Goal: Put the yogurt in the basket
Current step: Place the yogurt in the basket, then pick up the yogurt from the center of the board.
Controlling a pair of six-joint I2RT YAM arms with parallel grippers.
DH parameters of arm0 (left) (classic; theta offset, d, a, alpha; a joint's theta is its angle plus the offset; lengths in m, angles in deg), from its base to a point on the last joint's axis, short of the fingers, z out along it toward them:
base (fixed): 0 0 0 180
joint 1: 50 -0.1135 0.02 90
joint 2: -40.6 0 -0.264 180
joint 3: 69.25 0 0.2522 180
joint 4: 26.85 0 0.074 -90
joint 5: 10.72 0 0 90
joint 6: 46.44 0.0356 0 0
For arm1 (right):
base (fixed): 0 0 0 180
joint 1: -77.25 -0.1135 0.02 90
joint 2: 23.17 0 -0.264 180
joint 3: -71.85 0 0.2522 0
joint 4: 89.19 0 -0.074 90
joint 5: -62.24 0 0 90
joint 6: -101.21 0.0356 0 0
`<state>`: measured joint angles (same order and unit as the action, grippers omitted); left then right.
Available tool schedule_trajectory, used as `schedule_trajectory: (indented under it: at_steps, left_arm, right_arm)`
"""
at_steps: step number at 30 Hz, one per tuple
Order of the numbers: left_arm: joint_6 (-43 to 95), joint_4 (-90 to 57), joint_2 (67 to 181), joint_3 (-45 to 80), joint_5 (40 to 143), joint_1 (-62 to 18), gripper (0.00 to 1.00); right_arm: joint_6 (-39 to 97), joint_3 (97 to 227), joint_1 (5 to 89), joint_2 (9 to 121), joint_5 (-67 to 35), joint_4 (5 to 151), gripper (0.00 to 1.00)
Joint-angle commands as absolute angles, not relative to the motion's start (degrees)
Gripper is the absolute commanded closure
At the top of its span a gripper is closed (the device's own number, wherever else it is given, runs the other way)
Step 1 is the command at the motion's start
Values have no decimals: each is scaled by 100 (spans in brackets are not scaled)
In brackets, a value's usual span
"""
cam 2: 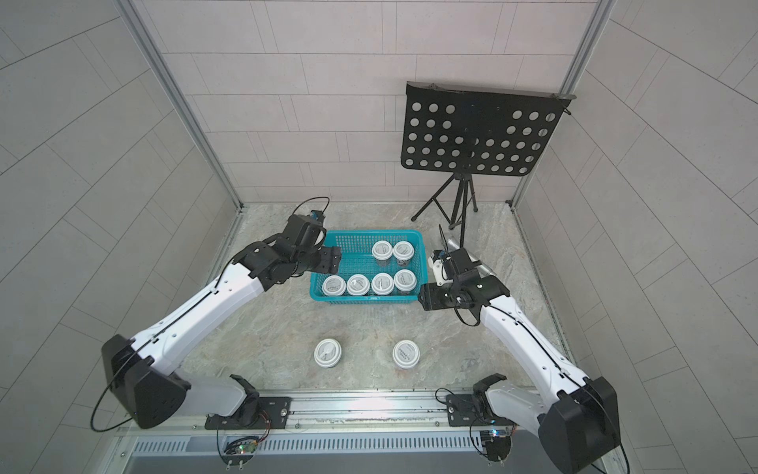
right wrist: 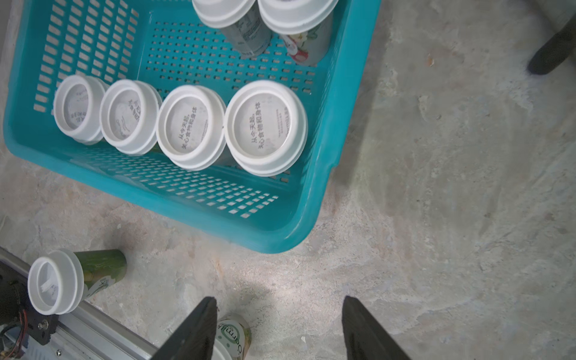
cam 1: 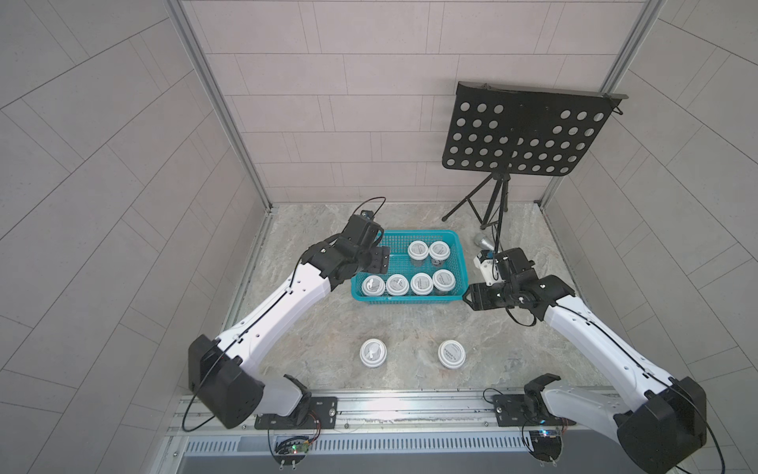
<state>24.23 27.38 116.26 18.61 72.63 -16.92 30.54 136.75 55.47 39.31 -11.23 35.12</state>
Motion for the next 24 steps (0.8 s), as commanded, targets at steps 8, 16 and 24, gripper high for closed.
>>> schedule_trajectory:
  at_steps: [8, 16, 24]
  left_arm:
    - [2378, 2656, 9886, 381, 6904, -1971, 12]
    - [2371, 2734, 9660, 243, 6770, -1994, 12]
    - [2378, 2767, 9714, 260, 6822, -2103, 12]
  right_arm:
    - [3702, 13389, 4023, 3647, -2151, 2760, 27]
    - [3741, 13485, 3168, 3773, -2154, 2561, 21]
    - [3706, 13612, 2547, 4206, -2265, 2468, 17]
